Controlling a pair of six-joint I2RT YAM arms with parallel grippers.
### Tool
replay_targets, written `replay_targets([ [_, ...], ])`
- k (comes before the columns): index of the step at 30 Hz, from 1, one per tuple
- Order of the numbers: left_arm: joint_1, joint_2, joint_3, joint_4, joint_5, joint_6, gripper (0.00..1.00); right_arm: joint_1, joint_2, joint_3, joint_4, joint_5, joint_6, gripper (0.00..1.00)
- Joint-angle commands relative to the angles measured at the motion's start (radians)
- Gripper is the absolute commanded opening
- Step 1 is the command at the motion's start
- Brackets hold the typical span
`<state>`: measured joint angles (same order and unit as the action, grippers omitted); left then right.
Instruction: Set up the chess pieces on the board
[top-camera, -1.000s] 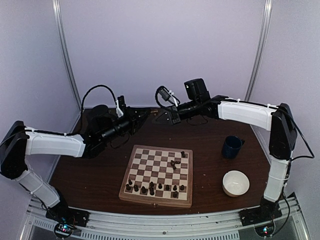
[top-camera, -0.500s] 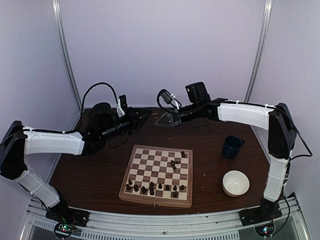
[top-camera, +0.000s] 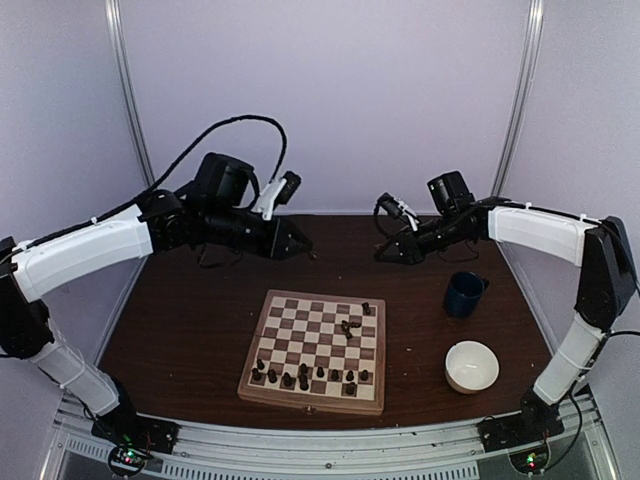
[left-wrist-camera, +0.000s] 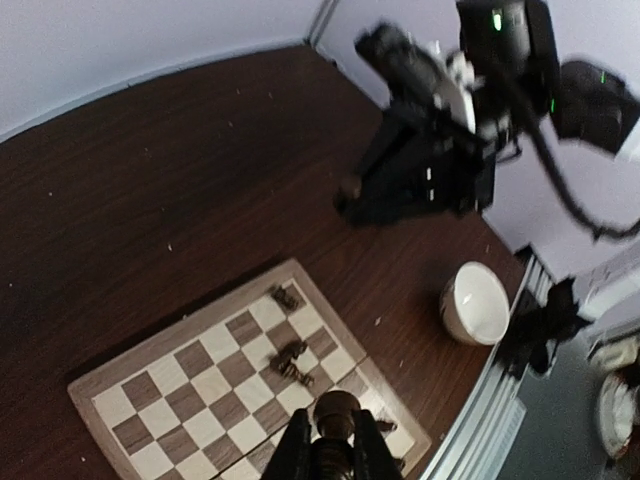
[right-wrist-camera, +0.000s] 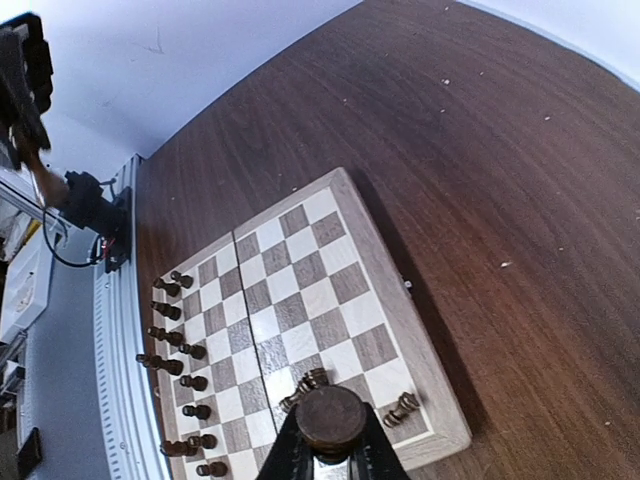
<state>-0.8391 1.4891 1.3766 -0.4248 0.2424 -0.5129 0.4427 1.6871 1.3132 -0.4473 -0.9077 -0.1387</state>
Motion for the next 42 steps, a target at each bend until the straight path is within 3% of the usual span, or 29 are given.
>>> replay_targets([
  [1, -0.139, 0.067, 0.059, -0.317, -0.055, 0.294, 0.00, -0.010, -0.054, -0.051, 0.021, 0.069, -0.077, 0.09],
  [16, -0.386, 0.189, 0.017, -0.353, -0.070, 0.642, 0.00, -0.030, -0.059, -0.067, 0.043, 0.085, -0.086, 0.10],
  [23, -0.396, 0.229, -0.014, -0.344, -0.075, 0.726, 0.00, -0.043, -0.067, -0.075, 0.048, 0.087, -0.086, 0.10],
  [42, -0.396, 0.301, -0.043, -0.273, -0.097, 0.769, 0.00, -0.053, -0.061, -0.078, 0.058, 0.078, -0.078, 0.11],
])
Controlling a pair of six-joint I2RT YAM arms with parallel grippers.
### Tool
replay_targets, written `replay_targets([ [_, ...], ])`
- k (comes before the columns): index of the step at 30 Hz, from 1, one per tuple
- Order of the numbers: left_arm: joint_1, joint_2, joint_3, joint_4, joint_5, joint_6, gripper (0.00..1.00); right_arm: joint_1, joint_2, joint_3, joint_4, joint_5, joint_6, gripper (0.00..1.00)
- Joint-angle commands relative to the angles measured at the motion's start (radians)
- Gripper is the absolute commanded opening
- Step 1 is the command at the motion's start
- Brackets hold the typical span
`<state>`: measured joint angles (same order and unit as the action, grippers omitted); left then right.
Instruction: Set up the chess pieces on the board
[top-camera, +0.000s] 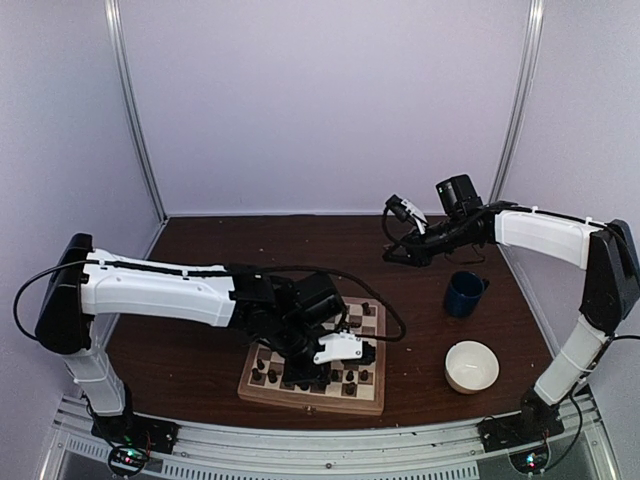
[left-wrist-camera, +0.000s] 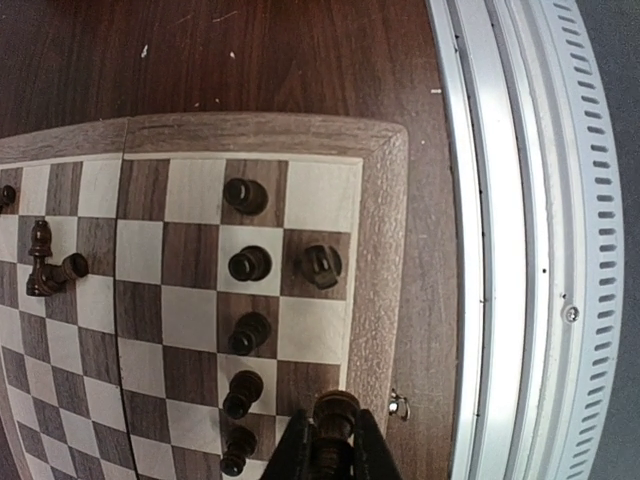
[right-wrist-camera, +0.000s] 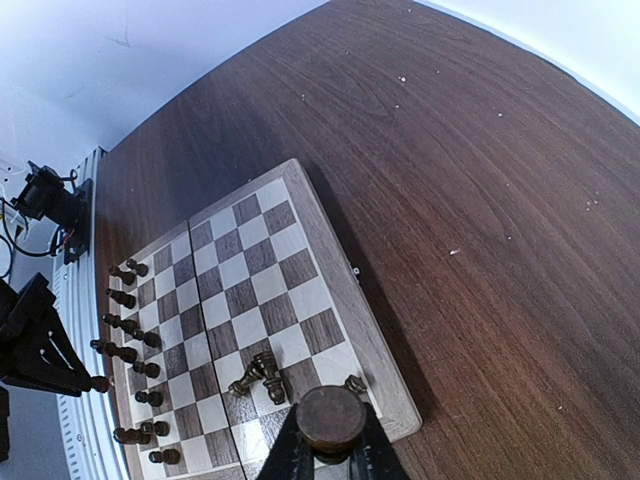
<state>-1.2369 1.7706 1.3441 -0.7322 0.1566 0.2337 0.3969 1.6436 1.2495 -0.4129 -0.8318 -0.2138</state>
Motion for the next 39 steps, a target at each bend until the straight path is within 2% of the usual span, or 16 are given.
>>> replay_targets([
  [1, 0.003, 0.024, -0.012, 0.034, -0.011, 0.022, 0.00, -0.007, -0.018, -0.015, 0.025, 0.002, -0.003, 0.11],
  [39, 0.004, 0.087, -0.011, 0.055, -0.081, 0.018, 0.02, -0.009, 0.003, -0.019, 0.029, -0.012, -0.003, 0.11],
])
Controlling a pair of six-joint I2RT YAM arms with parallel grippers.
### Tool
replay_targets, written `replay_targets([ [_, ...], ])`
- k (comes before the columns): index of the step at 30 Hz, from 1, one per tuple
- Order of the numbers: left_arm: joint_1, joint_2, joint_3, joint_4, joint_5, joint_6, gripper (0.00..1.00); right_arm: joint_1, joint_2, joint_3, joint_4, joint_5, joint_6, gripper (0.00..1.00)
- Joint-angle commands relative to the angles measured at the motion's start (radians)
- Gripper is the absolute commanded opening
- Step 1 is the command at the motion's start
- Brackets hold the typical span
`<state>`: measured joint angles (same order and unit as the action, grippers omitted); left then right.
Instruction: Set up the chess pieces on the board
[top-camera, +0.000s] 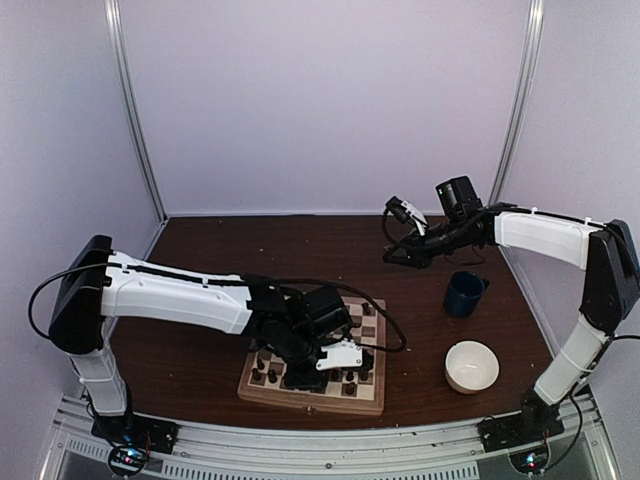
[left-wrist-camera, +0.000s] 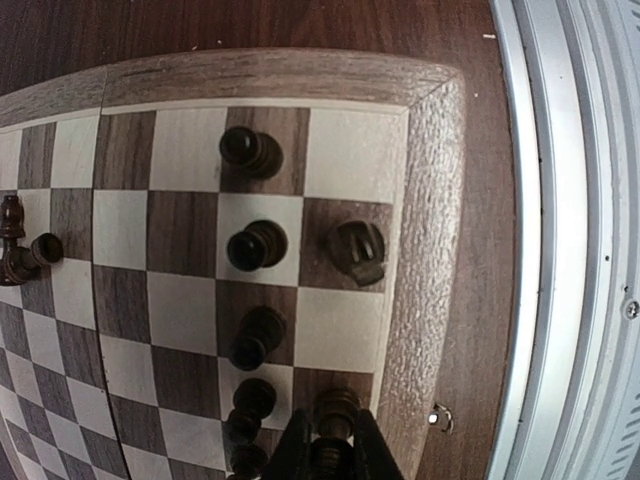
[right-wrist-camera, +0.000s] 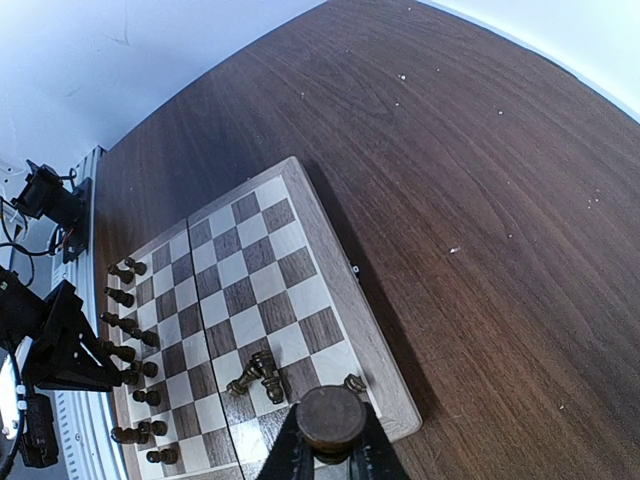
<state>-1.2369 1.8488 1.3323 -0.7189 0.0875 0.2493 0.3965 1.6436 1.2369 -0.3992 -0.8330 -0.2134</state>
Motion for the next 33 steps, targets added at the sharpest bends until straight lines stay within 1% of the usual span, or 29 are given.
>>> replay_targets([
  [1, 0.005, 0.009, 0.001, 0.043, -0.011, 0.001, 0.02, -0.008, 0.003, -0.006, 0.016, -0.012, -0.004, 0.11],
  [6, 0.005, 0.009, -0.001, 0.042, -0.019, -0.004, 0.08, -0.008, 0.004, -0.007, 0.014, -0.012, -0.003, 0.11],
  [16, 0.005, 0.008, -0.002, 0.027, -0.013, -0.015, 0.10, -0.009, 0.003, -0.005, 0.014, -0.012, -0.001, 0.11],
  [22, 0.006, 0.012, 0.002, 0.011, -0.007, -0.018, 0.16, -0.008, 0.004, -0.004, 0.014, -0.012, 0.000, 0.11],
  [33, 0.006, -0.009, 0.018, 0.010, -0.008, -0.030, 0.20, -0.008, 0.004, -0.001, 0.011, -0.012, 0.000, 0.11],
])
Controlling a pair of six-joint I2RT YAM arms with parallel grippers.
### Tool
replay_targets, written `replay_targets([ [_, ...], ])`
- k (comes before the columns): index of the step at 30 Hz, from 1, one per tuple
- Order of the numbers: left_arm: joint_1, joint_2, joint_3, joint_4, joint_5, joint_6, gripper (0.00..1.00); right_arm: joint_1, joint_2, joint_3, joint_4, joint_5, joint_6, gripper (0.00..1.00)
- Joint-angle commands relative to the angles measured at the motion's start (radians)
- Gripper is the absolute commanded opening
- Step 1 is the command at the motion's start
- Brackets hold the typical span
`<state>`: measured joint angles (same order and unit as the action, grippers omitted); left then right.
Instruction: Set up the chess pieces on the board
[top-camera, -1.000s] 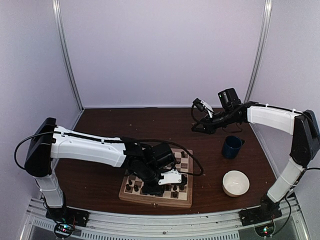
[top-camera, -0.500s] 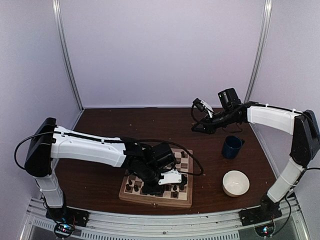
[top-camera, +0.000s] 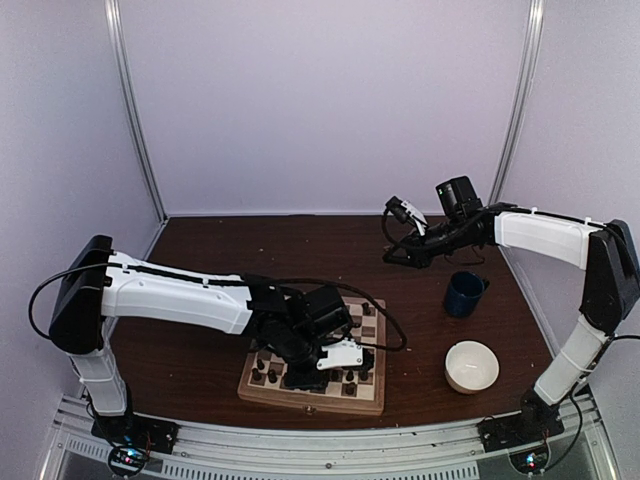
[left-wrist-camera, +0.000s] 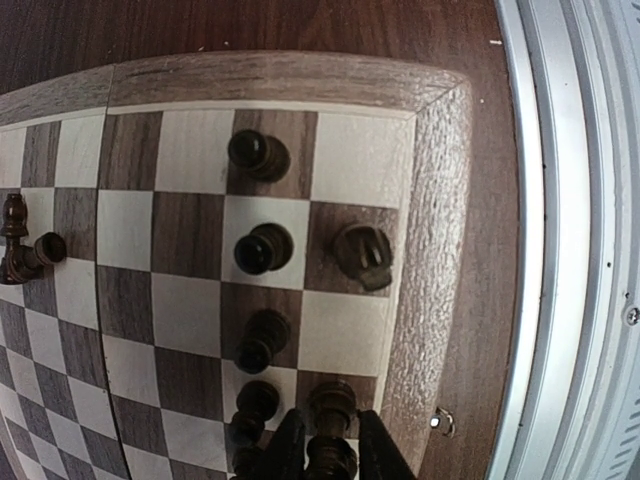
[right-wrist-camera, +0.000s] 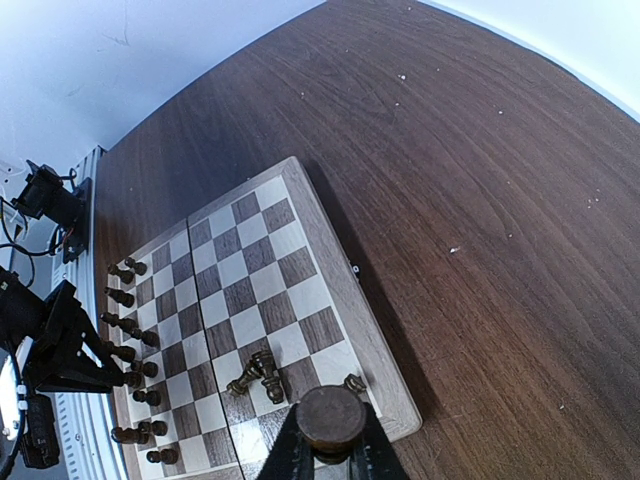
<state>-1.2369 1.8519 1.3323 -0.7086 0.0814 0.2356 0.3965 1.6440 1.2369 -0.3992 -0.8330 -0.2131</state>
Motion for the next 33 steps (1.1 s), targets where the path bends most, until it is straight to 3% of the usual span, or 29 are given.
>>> replay_targets([
  [1, 0.005, -0.025, 0.026, -0.001, -0.009, -0.020, 0.20, -0.008, 0.002, -0.001, 0.008, -0.012, 0.001, 0.11],
  [7, 0.103, -0.234, 0.055, 0.068, 0.050, -0.120, 0.23, -0.007, -0.015, 0.010, -0.023, -0.023, -0.028, 0.12],
  [12, 0.420, -0.317, 0.063, 0.175, 0.280, -0.500, 0.30, 0.024, -0.016, 0.072, -0.126, -0.014, -0.106, 0.13],
  [14, 0.483, -0.317, 0.057, 0.218, 0.325, -0.632, 0.30, 0.049, -0.016, 0.100, -0.171, 0.016, -0.146, 0.13],
  [19, 0.496, -0.271, 0.034, 0.365, 0.410, -0.839, 0.32, 0.142, -0.002, 0.199, -0.296, 0.119, -0.246, 0.13],
  [24, 0.490, -0.239, -0.073, 0.674, 0.502, -1.072, 0.32, 0.234, 0.038, 0.305, -0.386, 0.237, -0.307, 0.13],
  [33, 0.450, -0.216, -0.112, 0.775, 0.514, -1.176, 0.33, 0.332, 0.102, 0.415, -0.476, 0.349, -0.348, 0.12],
])
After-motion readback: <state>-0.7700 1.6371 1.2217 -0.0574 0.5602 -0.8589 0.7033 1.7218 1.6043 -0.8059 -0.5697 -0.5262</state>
